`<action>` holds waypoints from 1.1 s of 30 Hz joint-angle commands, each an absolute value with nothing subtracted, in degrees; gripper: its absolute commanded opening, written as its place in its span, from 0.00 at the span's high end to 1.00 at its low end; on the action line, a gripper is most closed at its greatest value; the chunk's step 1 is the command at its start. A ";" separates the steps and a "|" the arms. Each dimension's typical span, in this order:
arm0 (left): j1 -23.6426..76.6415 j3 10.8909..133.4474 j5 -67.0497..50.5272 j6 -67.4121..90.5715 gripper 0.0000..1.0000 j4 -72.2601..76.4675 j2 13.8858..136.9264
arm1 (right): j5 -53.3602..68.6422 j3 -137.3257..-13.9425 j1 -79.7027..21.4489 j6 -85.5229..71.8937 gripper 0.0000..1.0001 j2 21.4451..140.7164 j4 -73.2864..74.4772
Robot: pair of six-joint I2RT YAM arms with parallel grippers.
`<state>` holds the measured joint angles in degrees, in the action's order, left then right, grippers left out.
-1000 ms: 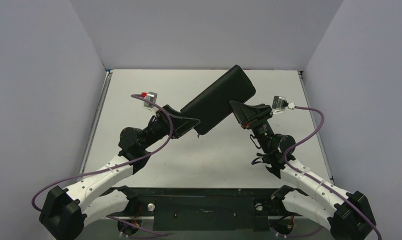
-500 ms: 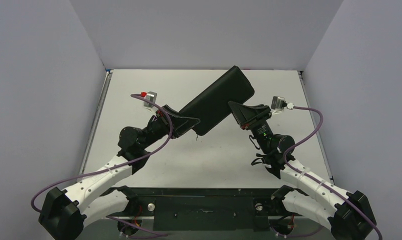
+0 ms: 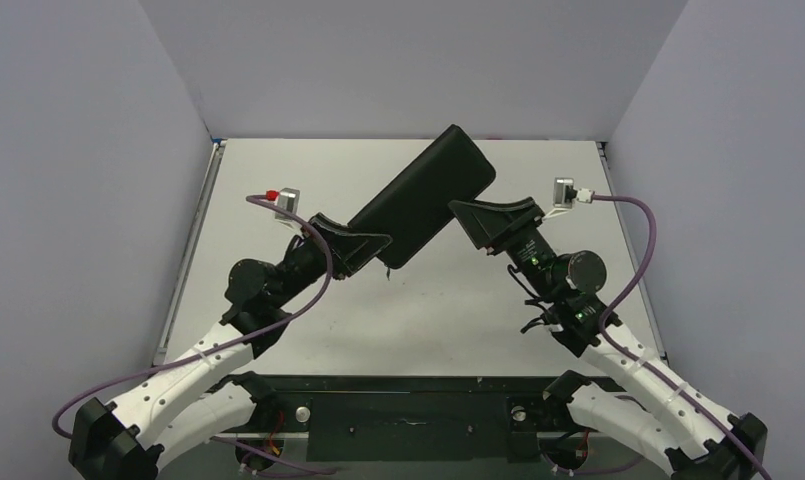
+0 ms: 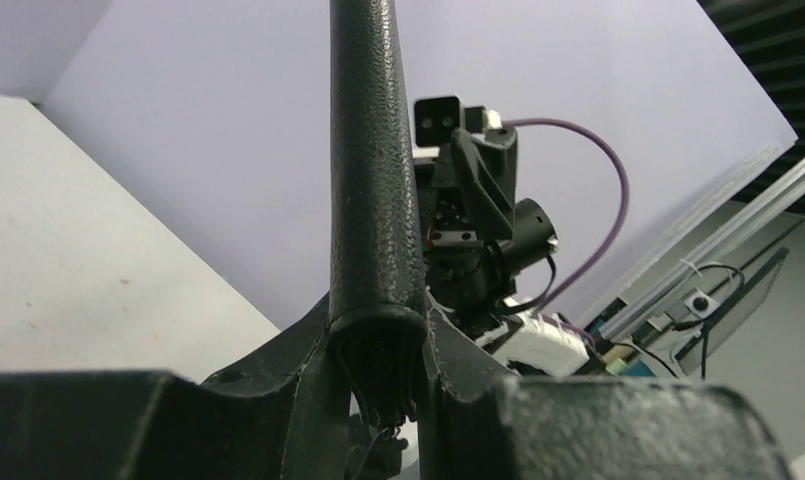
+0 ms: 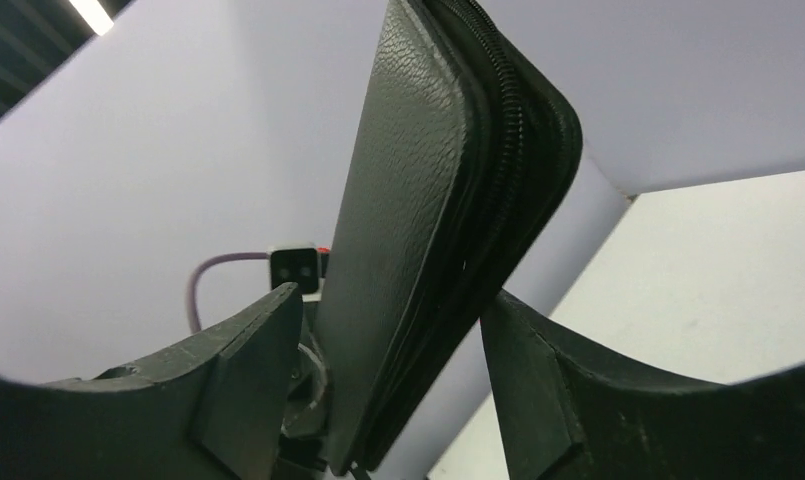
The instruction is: Sort the hair-cutting tools
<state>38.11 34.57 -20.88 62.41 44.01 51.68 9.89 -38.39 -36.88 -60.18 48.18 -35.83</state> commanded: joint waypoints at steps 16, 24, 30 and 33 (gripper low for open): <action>45.90 49.17 2.36 44.07 1.00 39.55 48.78 | -16.30 -57.56 -63.51 -24.37 0.45 50.52 3.04; 51.42 51.48 4.19 36.70 1.00 39.96 50.53 | -22.44 -57.96 -68.93 -20.85 0.56 54.93 -4.88; 52.20 51.82 4.74 35.24 1.00 39.74 50.25 | -24.57 -57.65 -71.33 -18.05 0.57 54.78 -7.73; 52.42 51.73 4.87 35.14 1.00 39.76 50.18 | -25.79 -57.54 -72.00 -17.09 0.55 54.76 -8.55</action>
